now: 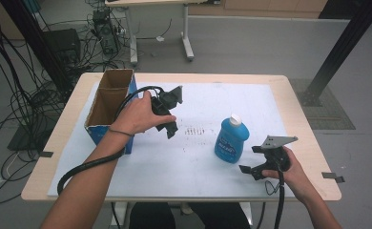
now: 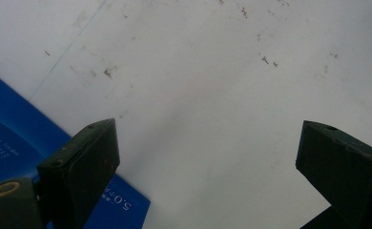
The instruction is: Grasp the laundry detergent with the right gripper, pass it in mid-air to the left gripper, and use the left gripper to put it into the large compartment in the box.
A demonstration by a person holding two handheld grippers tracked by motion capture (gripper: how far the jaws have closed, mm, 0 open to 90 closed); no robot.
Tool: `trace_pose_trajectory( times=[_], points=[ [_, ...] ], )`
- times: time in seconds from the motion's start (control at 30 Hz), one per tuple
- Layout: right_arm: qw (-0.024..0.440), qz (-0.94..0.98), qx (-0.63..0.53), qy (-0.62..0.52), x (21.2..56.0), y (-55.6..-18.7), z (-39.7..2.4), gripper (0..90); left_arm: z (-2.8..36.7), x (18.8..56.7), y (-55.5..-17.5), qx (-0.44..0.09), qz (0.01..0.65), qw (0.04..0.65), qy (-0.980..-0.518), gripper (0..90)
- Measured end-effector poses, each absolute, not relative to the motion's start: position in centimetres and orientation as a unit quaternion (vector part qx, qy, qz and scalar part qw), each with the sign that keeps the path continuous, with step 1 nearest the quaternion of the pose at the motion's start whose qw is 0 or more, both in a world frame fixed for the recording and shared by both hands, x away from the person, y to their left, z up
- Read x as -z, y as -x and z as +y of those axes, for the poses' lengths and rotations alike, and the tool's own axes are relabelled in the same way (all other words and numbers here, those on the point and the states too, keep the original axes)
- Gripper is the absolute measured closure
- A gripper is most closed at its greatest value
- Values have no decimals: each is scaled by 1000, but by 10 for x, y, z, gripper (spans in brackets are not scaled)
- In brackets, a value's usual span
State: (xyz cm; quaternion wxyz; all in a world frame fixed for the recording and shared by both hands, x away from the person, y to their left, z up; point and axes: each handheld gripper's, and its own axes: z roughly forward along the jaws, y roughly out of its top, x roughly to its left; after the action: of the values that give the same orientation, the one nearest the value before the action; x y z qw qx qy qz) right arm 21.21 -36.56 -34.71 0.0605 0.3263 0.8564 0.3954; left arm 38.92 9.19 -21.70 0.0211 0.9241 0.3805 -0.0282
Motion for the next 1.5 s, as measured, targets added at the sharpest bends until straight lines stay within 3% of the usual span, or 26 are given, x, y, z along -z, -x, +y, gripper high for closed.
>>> trace_pose_trajectory(
  times=[1.5],
  points=[
    [57, 855, -400, -326, 348, -214, -364, 44, 96, 213, -387, 23, 382, 26, -923, 80]
  ],
)
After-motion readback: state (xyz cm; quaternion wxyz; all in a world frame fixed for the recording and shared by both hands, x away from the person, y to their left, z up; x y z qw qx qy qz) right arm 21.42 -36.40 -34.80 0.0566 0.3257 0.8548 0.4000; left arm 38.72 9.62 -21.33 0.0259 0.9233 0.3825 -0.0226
